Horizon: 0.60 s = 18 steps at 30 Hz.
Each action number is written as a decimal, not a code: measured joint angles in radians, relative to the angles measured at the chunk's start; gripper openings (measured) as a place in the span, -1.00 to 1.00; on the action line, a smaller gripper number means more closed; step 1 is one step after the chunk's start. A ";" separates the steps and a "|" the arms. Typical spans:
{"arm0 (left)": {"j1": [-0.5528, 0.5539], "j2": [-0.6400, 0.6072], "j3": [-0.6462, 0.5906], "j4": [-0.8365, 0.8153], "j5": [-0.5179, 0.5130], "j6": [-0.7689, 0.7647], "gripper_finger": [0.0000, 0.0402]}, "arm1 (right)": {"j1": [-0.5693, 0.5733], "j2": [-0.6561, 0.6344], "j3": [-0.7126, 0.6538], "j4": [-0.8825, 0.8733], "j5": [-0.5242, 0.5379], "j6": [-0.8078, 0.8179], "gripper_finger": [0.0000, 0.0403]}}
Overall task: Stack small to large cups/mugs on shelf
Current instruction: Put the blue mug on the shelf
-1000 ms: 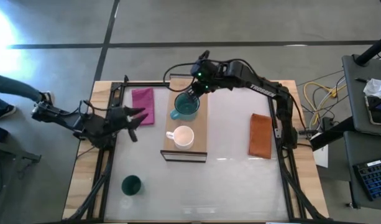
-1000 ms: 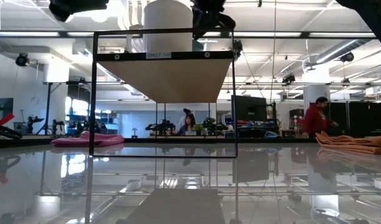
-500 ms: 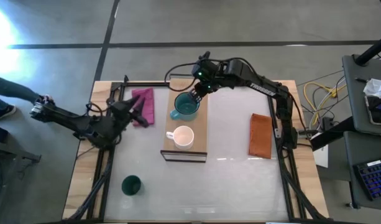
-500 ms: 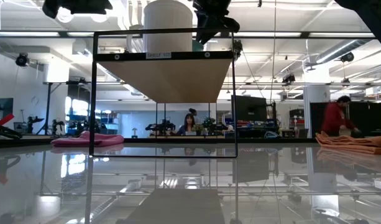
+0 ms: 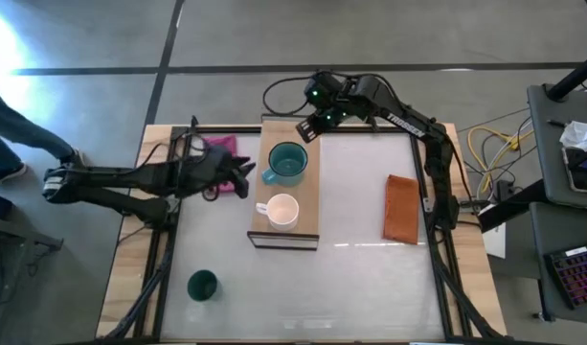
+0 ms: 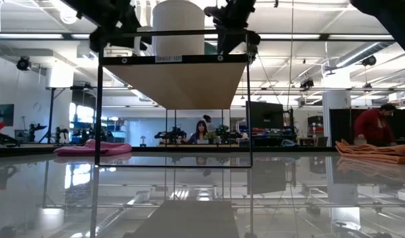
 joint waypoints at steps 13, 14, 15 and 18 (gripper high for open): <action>0.023 0.022 0.058 -0.075 0.346 0.000 -0.96 | -0.041 0.003 -0.144 0.071 -0.023 0.011 -0.95; 0.023 0.029 0.056 -0.075 0.359 -0.002 -0.97 | -0.041 0.005 -0.153 0.091 -0.027 0.011 -0.96; 0.023 0.038 0.055 -0.074 0.367 -0.001 -0.97 | -0.040 0.005 -0.161 0.112 -0.031 0.011 -0.96; 0.023 0.073 0.050 -0.083 0.383 -0.002 -0.95 | -0.040 0.005 -0.175 0.182 -0.065 0.011 -0.96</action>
